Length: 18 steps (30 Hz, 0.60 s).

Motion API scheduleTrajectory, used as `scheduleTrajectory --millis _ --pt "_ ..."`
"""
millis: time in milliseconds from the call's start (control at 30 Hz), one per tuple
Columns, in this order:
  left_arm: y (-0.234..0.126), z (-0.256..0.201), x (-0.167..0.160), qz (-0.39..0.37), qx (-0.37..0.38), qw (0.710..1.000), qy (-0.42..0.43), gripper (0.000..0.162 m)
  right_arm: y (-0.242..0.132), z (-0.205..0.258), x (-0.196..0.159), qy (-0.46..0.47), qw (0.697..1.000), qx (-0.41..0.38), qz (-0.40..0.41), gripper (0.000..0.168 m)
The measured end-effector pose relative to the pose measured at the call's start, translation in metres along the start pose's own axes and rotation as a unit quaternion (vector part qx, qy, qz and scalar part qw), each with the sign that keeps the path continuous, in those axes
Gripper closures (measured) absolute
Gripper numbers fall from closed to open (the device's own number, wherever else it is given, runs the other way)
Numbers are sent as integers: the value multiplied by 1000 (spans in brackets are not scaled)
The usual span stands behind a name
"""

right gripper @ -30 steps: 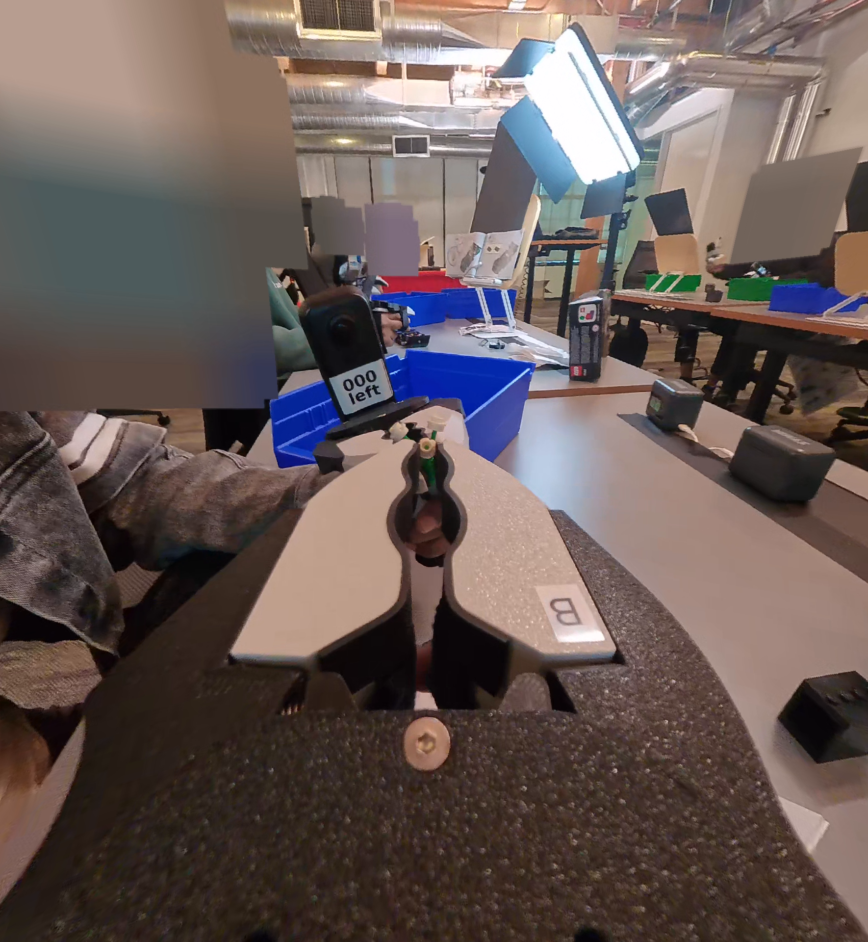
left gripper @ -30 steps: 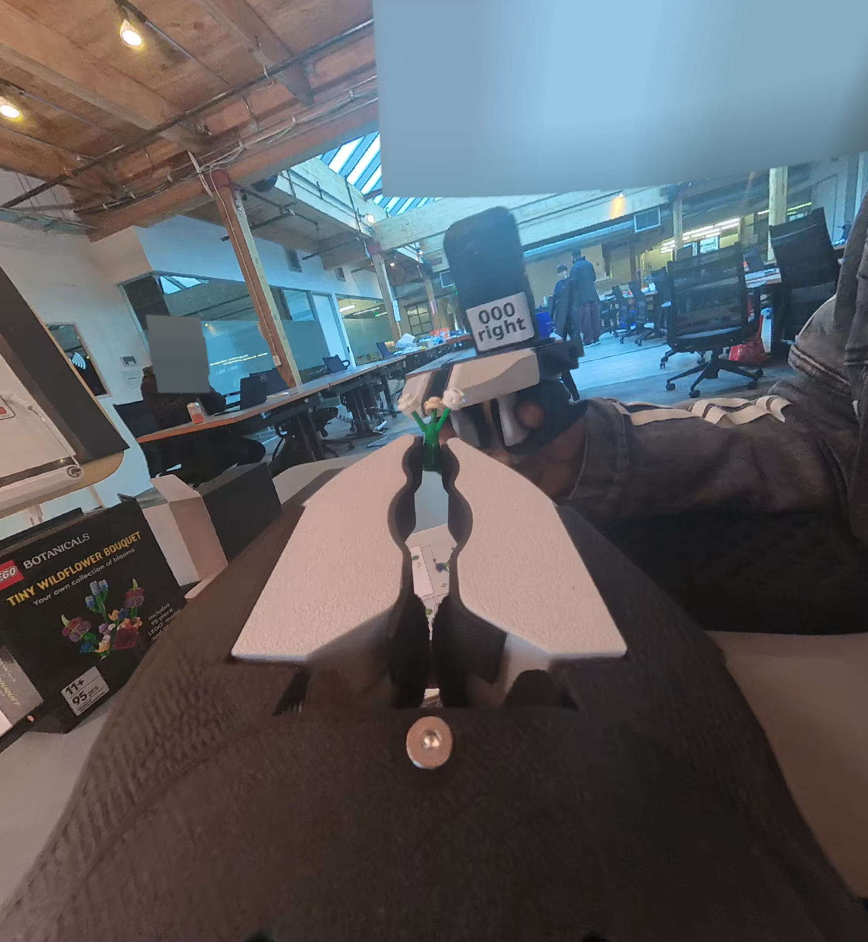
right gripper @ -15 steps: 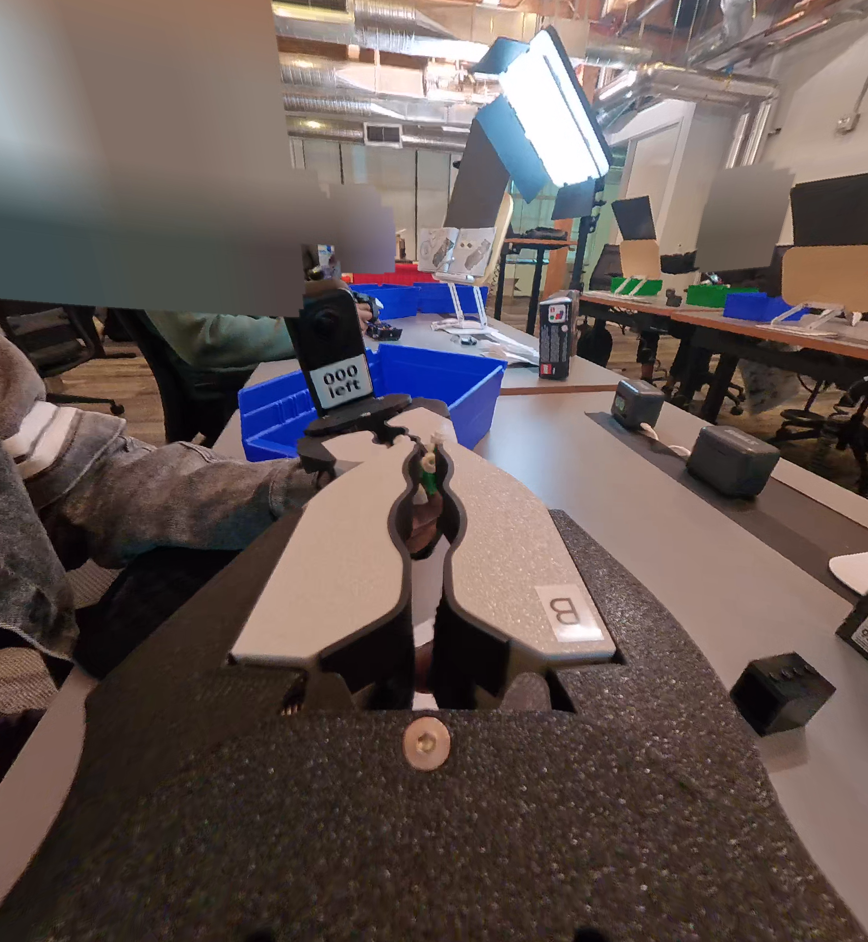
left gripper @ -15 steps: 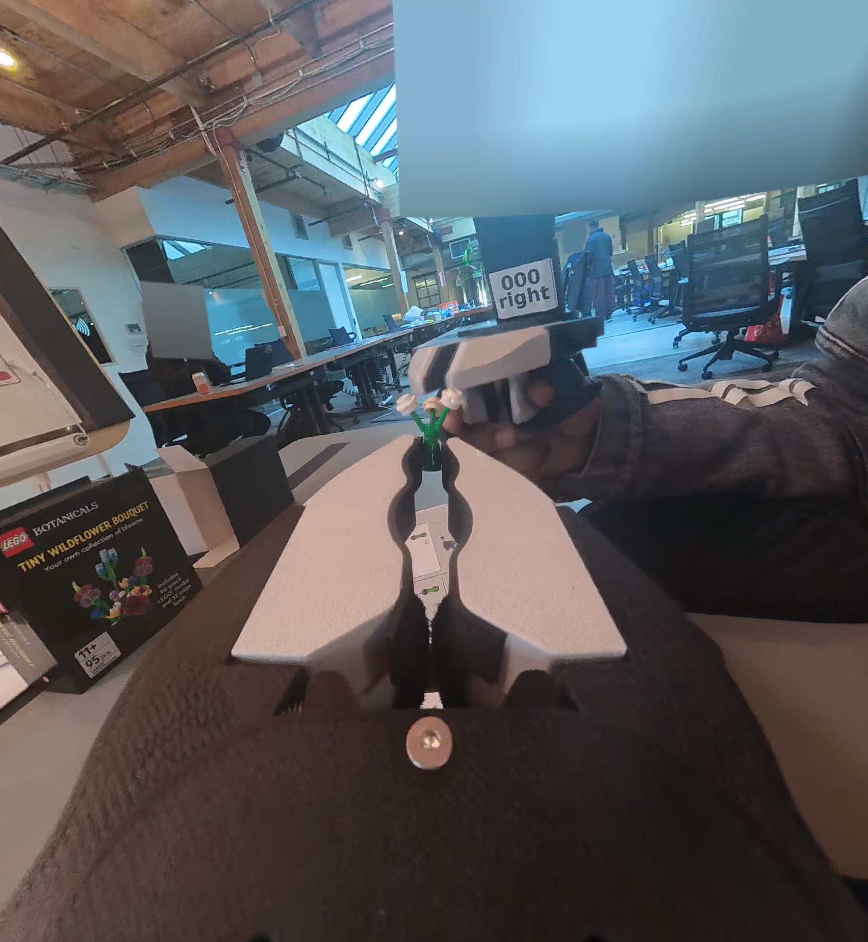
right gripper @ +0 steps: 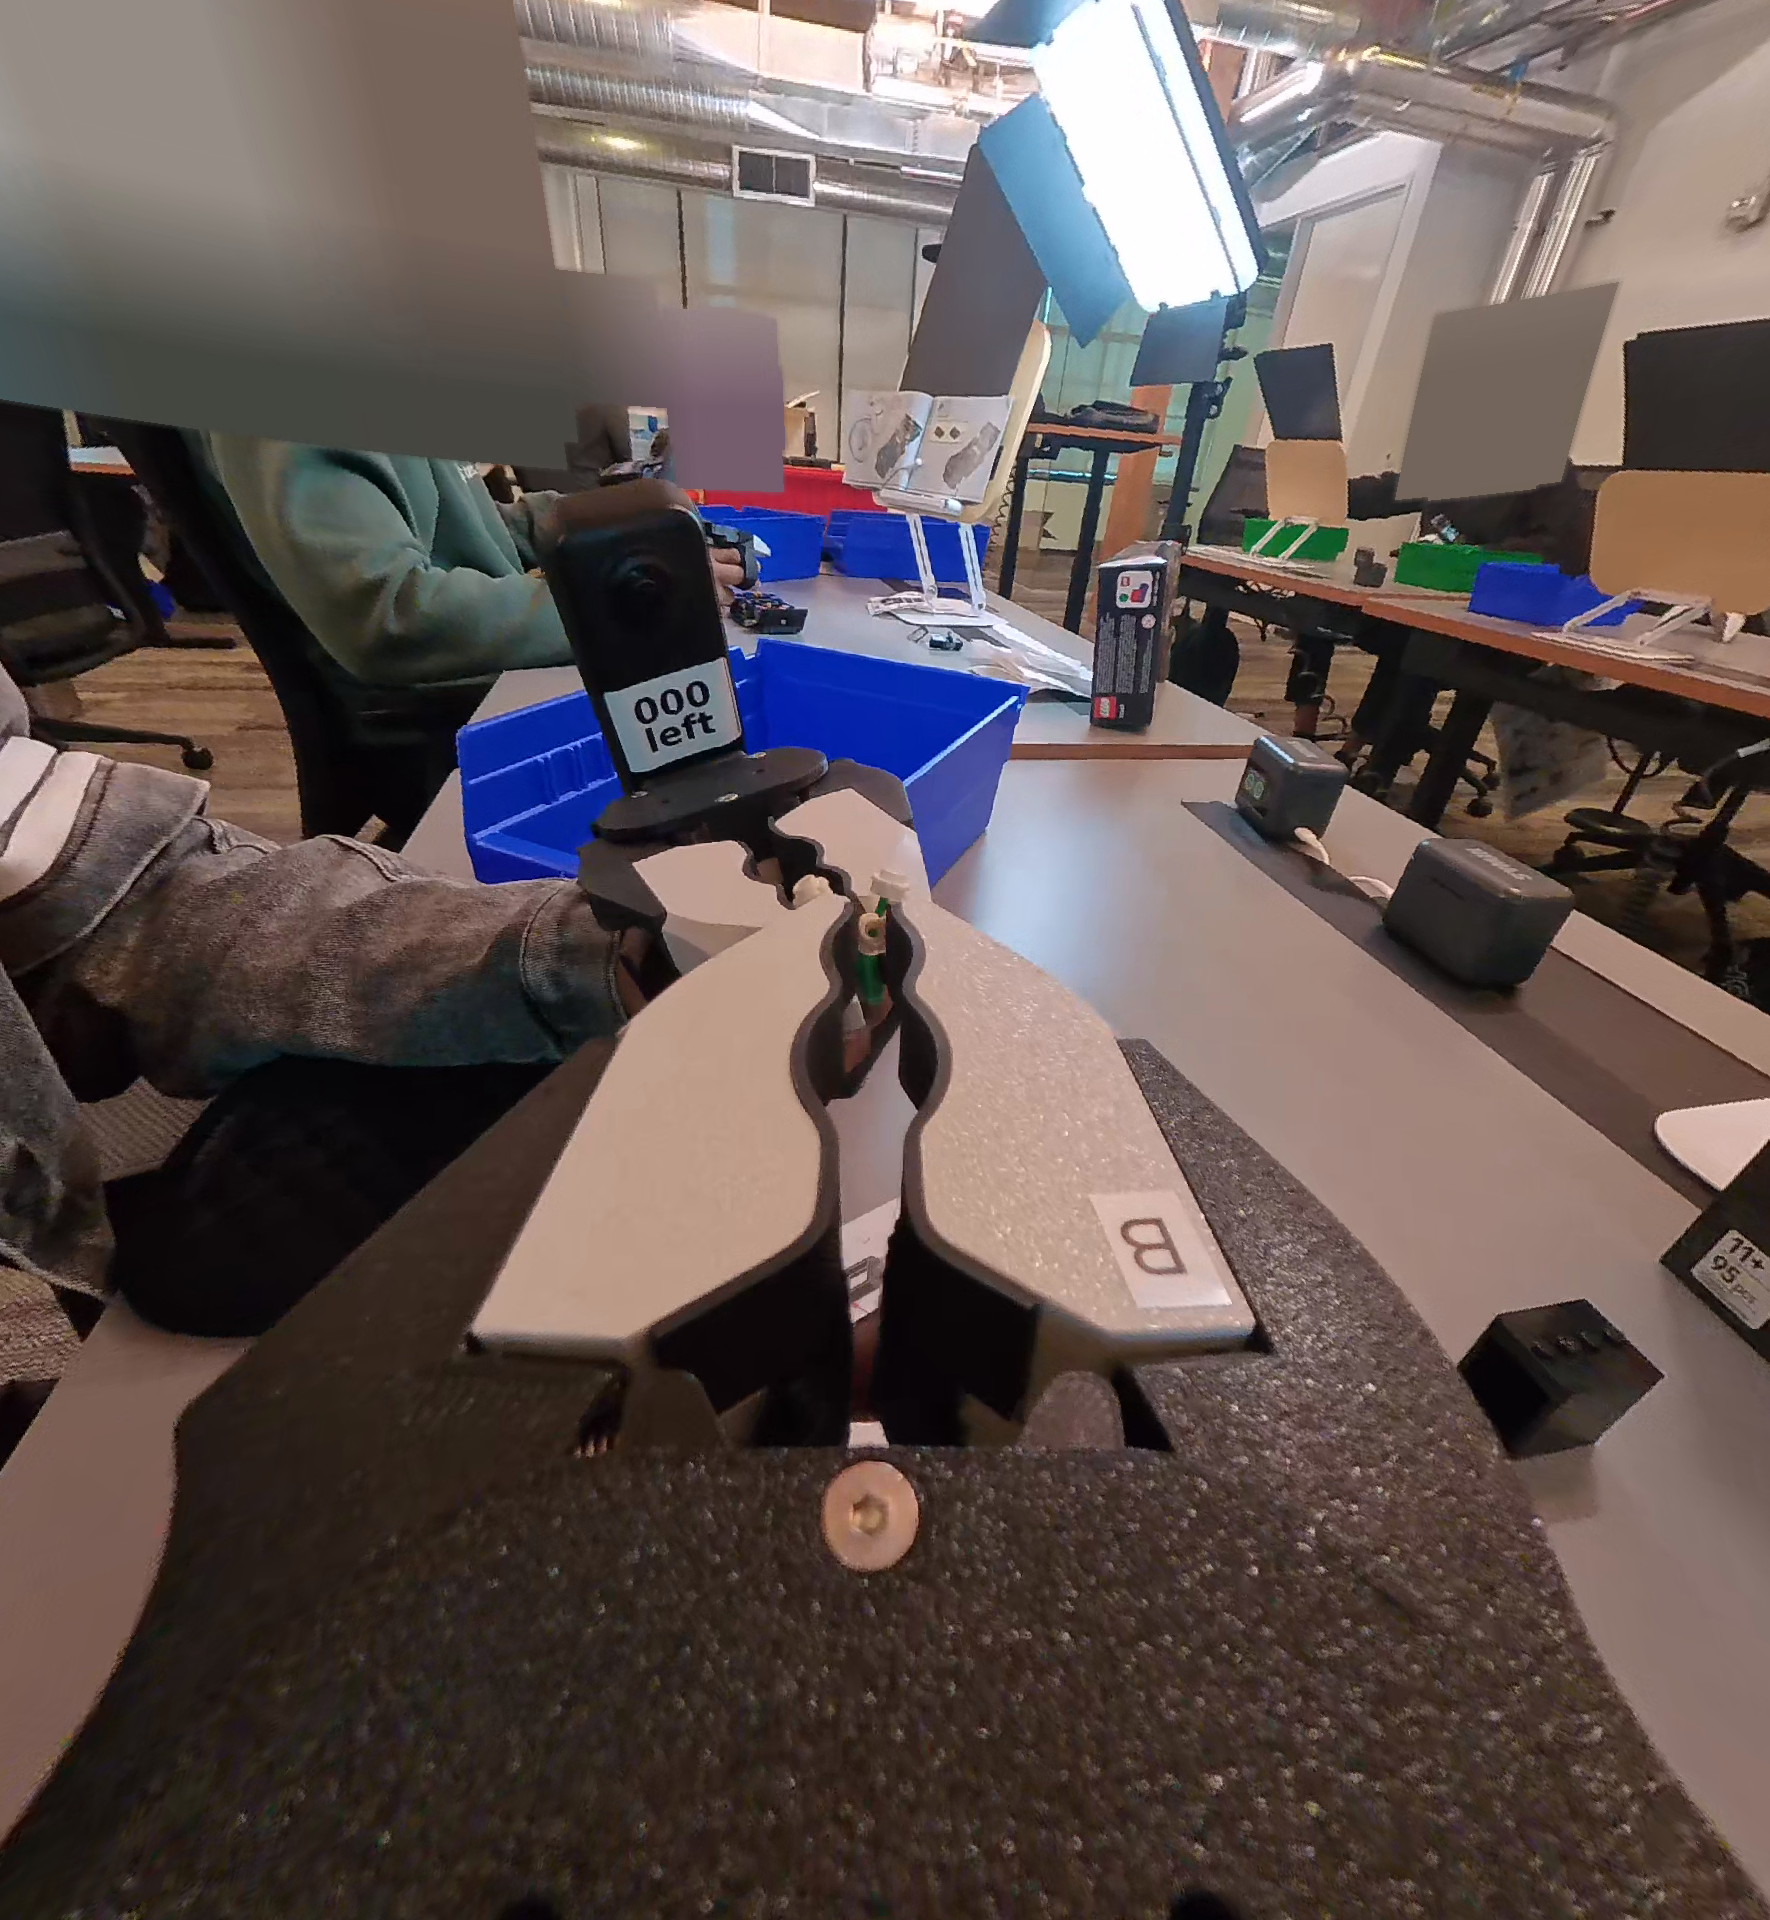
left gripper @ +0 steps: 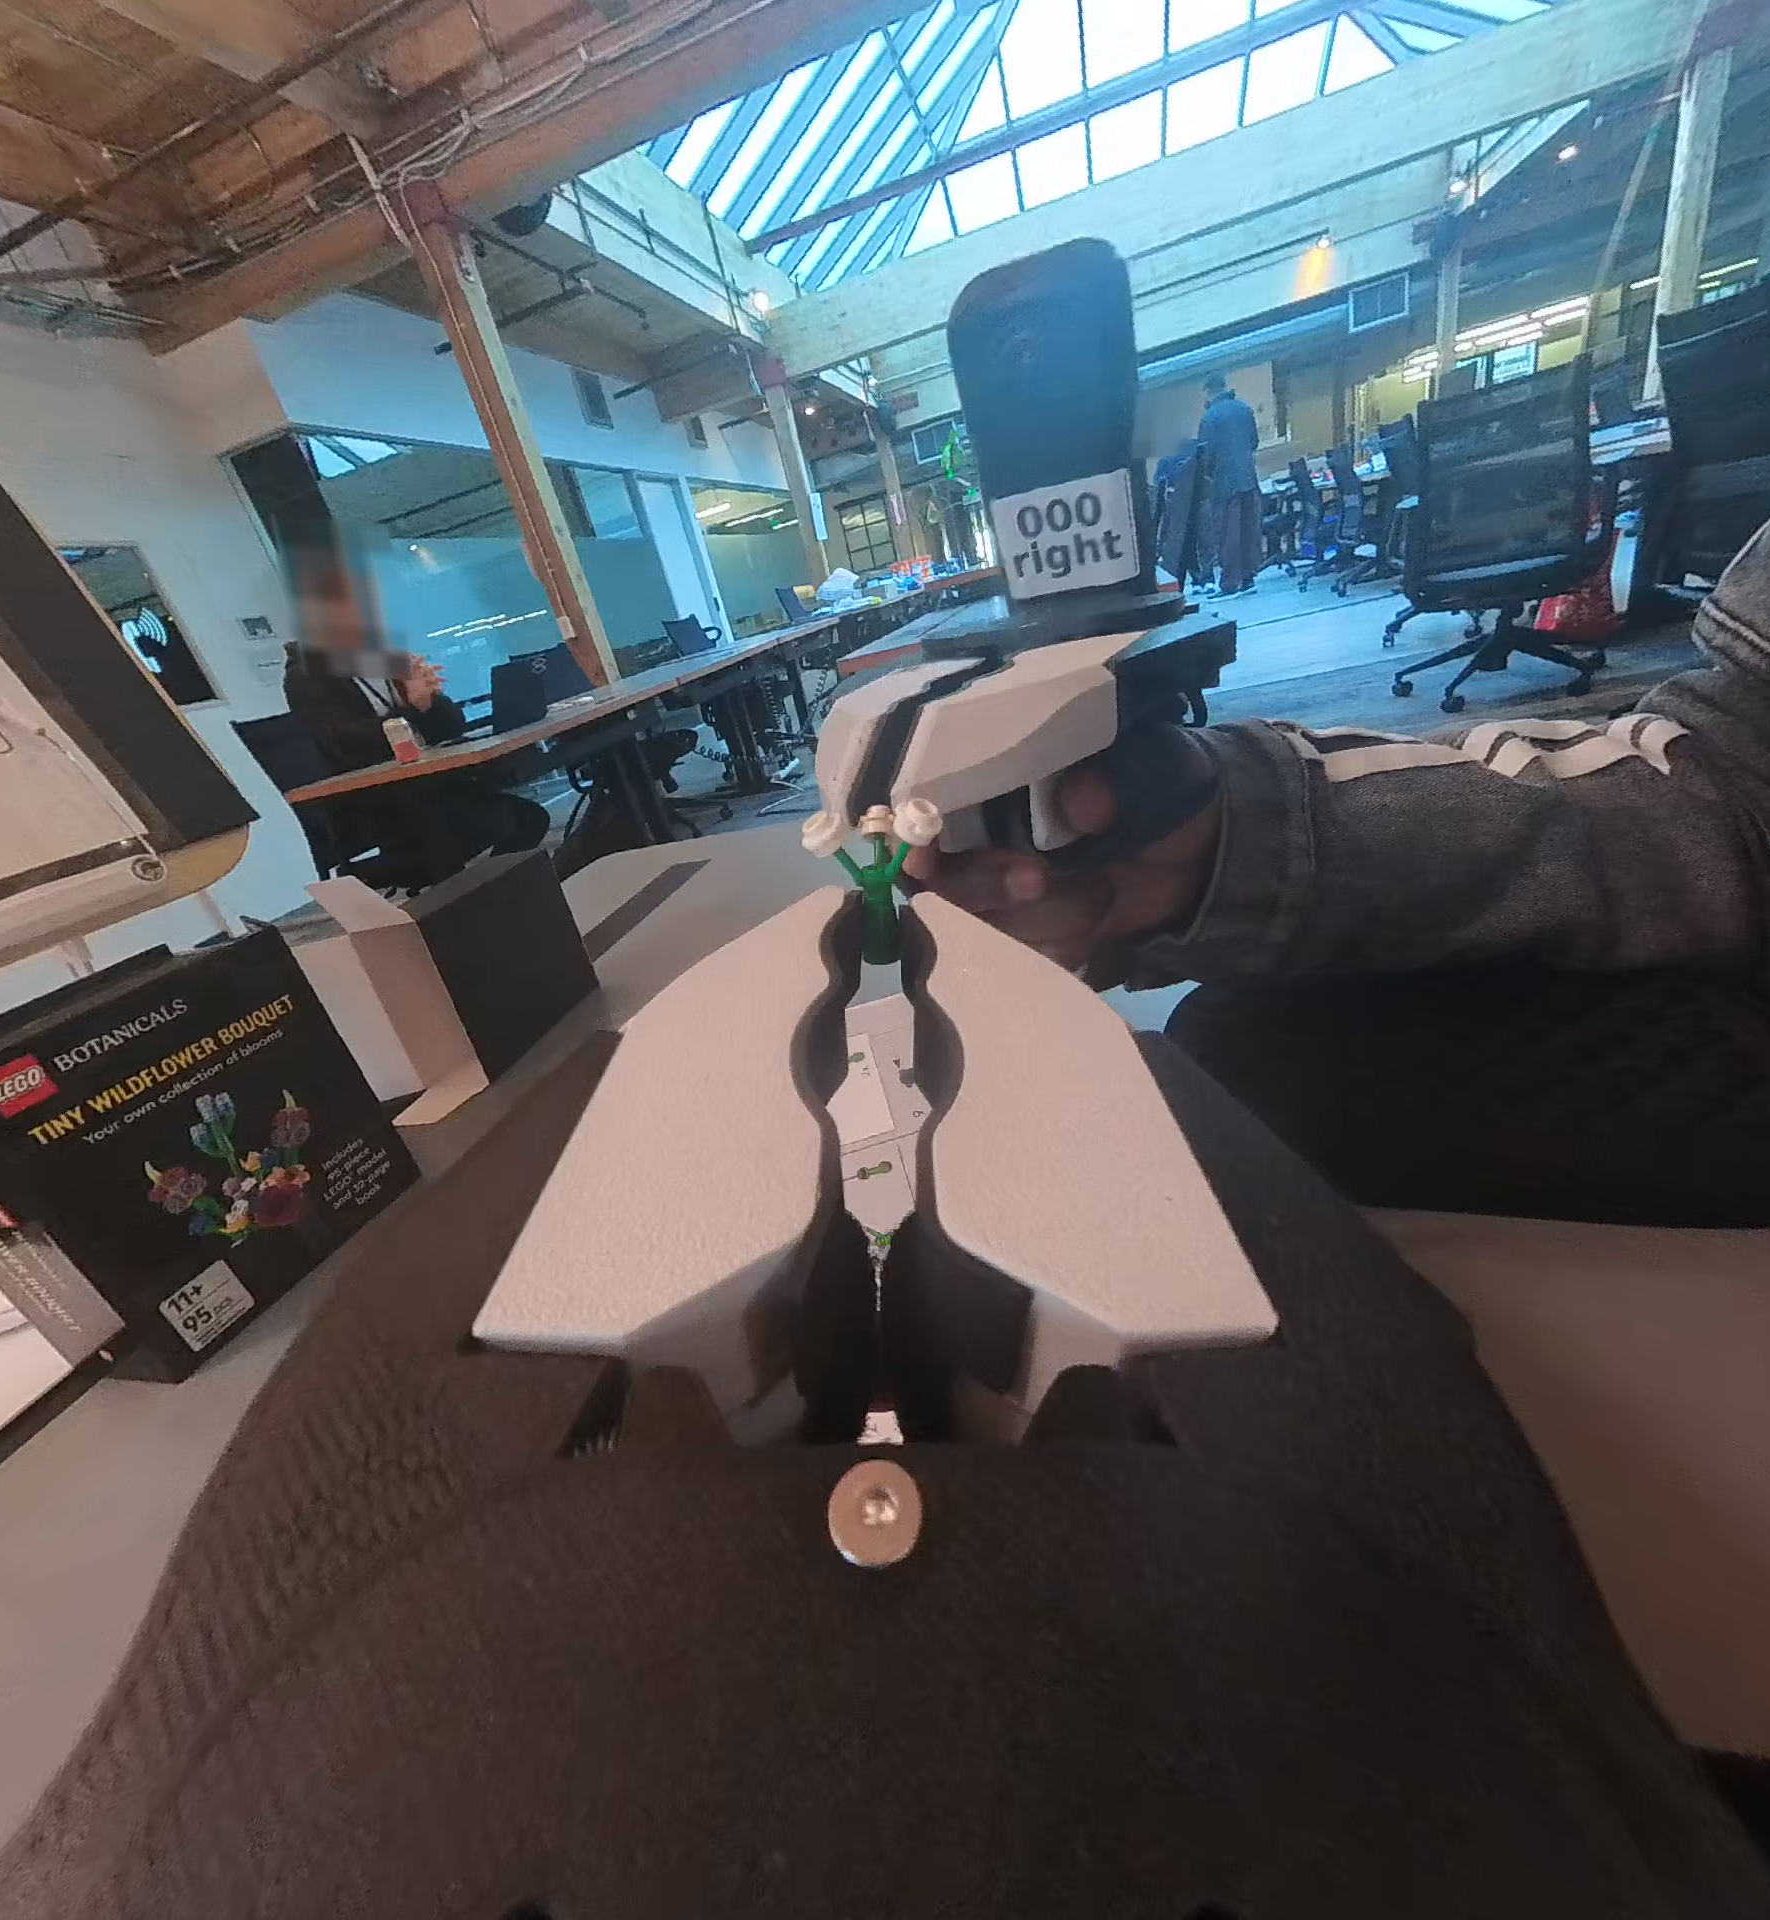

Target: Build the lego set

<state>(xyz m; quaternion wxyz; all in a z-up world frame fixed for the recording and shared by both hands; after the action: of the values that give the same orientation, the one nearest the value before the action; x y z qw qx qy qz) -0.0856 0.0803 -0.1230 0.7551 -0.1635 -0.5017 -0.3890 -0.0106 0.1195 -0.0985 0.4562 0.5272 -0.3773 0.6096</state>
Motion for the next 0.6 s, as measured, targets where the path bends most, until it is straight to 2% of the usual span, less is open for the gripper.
scheduleTrajectory --millis 600 --pt "1 0 -3 12 0 1000 -1 155 0 -3 -3 -3 1000 -8 11 164"
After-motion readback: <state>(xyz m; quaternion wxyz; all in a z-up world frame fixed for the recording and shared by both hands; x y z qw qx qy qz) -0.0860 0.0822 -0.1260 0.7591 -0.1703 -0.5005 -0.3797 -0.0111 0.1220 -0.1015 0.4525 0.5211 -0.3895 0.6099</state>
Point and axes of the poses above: each gripper's, where its closed fingertips meet, y out along the fingers, x out of its top, z = x × y across the jaws, the point moved 5 cm from there along -y, back along the fingers, and after that the axes turned 13 degrees about y, right-handed, at the moved point
